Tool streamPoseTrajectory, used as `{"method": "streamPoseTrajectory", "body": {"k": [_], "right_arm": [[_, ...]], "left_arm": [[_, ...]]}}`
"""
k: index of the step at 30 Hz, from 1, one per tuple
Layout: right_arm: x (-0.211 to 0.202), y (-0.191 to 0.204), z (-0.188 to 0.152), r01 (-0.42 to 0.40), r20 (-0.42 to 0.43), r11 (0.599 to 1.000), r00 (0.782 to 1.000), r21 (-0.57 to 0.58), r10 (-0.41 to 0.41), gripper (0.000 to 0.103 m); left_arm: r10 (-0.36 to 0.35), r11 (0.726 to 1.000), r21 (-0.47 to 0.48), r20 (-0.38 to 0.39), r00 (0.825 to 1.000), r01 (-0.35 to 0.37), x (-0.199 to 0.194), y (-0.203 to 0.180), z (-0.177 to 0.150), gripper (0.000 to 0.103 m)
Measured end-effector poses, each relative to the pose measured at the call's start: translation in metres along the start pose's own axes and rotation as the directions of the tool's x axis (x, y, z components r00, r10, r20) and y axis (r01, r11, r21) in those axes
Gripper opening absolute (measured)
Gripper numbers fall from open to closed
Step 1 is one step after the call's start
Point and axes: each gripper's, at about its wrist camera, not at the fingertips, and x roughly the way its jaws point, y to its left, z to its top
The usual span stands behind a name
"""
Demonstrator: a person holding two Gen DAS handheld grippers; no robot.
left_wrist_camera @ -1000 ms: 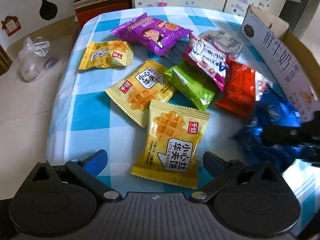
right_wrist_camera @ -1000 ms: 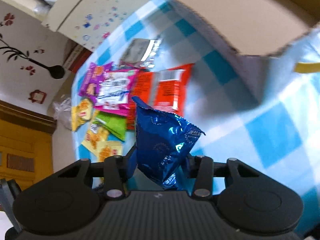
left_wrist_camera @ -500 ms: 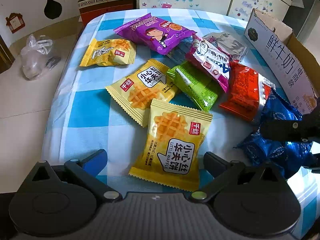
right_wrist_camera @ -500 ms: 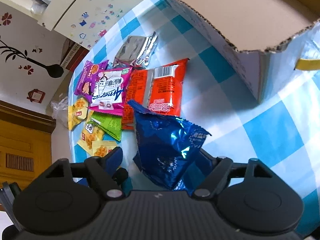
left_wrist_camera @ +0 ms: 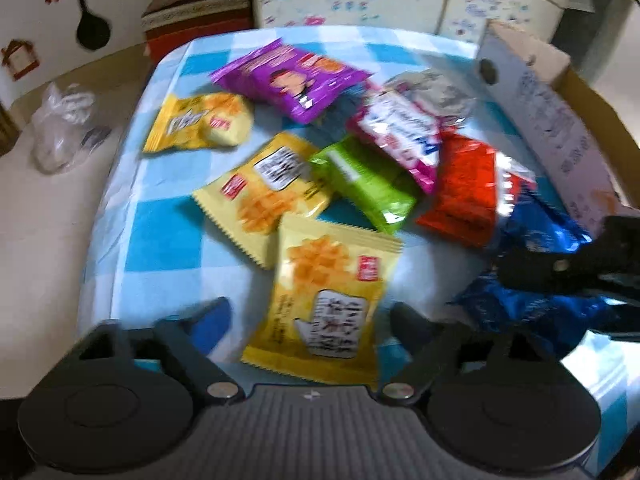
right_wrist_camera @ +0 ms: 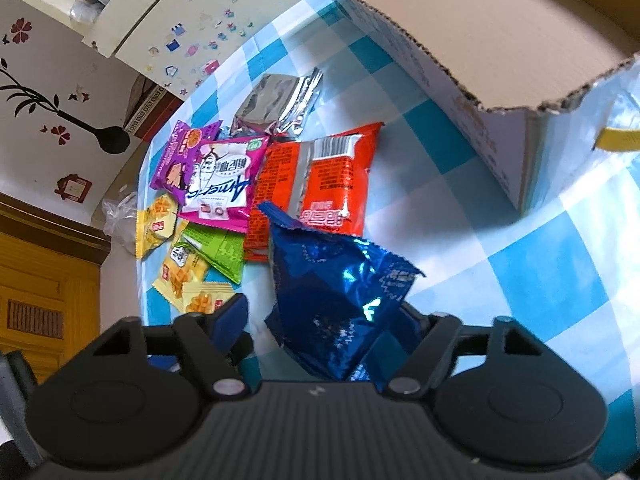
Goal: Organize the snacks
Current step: 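Grasp the yellow waffle packet with the left gripper while the right holds the blue bag, then carry the yellow packet and blue bag with both grippers over the cardboard box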
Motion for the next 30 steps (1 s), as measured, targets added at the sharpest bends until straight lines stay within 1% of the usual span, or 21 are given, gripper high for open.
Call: {"method": "streamPoseTrajectory", "body": {"k": [1, 2, 3, 4, 9, 12, 16, 23, 25, 30], "right_arm": [[-0.001, -0.001, 0.000, 0.003, 0.005, 1.000, 1.000, 0.002, -0.003, 0.062], [-0.001, -0.003, 0.001, 0.006, 0.009, 1.000, 1.000, 0.002, -0.006, 0.053], [-0.001, -0.004, 0.001, -0.003, 0.008, 1.000, 1.000, 0.005, 0.003, 0.048], [-0.001, -0.006, 0.001, -0.015, 0.004, 1.000, 1.000, 0.016, 0.015, 0.046], [-0.007, -0.010, 0.000, -0.017, 0.011, 1.000, 1.000, 0.014, 0.017, 0.045], [-0.012, -0.013, 0.001, -0.030, 0.015, 0.999, 0.999, 0.022, 0.030, 0.045], [-0.021, -0.014, 0.000, -0.053, 0.029, 0.999, 0.998, -0.001, 0.053, 0.045], [-0.031, -0.016, 0.000, -0.064, 0.046, 0.997, 0.997, -0.031, 0.065, 0.045], [-0.035, -0.015, 0.000, -0.062, 0.054, 0.997, 0.996, -0.046, 0.065, 0.045], [-0.044, -0.006, -0.001, -0.049, 0.087, 0.992, 0.994, -0.115, 0.059, 0.045]], "left_arm": [[0.005, 1.000, 0.011, 0.007, 1.000, -0.005, -0.002, -0.002, -0.001, 0.072], [-0.001, 1.000, 0.021, 0.018, 1.000, 0.001, -0.003, -0.004, -0.002, 0.069], [-0.010, 1.000, 0.025, 0.025, 1.000, 0.009, -0.004, -0.005, -0.003, 0.063], [-0.013, 1.000, 0.025, 0.027, 1.000, 0.013, -0.005, -0.007, -0.004, 0.061], [-0.008, 1.000, 0.013, 0.034, 0.999, 0.007, -0.011, -0.010, -0.011, 0.059], [-0.019, 1.000, -0.025, 0.032, 0.999, 0.020, -0.015, -0.008, -0.014, 0.059], [-0.007, 0.999, -0.043, 0.045, 0.999, 0.008, -0.022, -0.008, -0.018, 0.059], [-0.024, 0.996, -0.081, 0.067, 0.997, 0.029, -0.036, -0.010, -0.023, 0.059], [-0.031, 0.995, -0.098, 0.071, 0.997, 0.038, -0.039, -0.010, -0.024, 0.059], [-0.023, 0.993, -0.116, 0.092, 0.995, 0.034, -0.048, -0.010, -0.021, 0.059]]}}
